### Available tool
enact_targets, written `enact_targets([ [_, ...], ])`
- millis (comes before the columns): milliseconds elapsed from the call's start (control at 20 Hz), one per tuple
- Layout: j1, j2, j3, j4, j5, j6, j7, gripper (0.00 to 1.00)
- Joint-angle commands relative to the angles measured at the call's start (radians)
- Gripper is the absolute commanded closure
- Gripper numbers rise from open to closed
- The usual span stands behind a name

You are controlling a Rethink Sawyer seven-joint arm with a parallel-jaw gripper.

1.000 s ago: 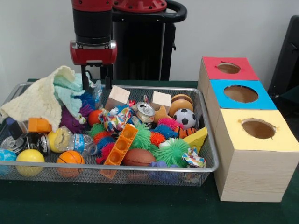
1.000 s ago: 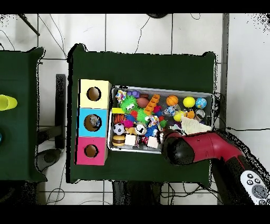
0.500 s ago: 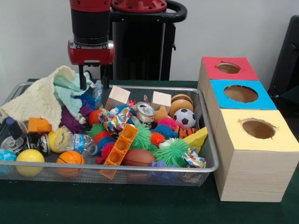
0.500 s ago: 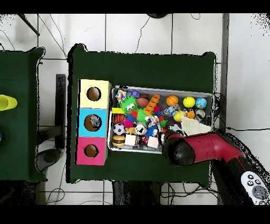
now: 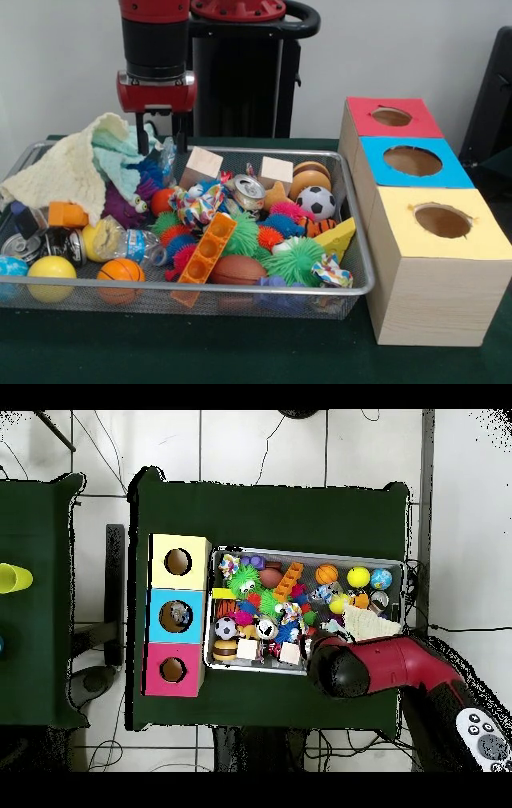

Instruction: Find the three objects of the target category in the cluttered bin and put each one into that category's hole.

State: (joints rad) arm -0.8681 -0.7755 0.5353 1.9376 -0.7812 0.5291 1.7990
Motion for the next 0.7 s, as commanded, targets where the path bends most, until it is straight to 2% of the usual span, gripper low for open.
enact_targets([
  [50,0.006,0.056,-0.012,-0.063,-0.053,-0.009,-0.058,0.00],
  [700,0.009,0.071,-0.014,-0.046,-0.058,-0.035,-0.041,0.00],
])
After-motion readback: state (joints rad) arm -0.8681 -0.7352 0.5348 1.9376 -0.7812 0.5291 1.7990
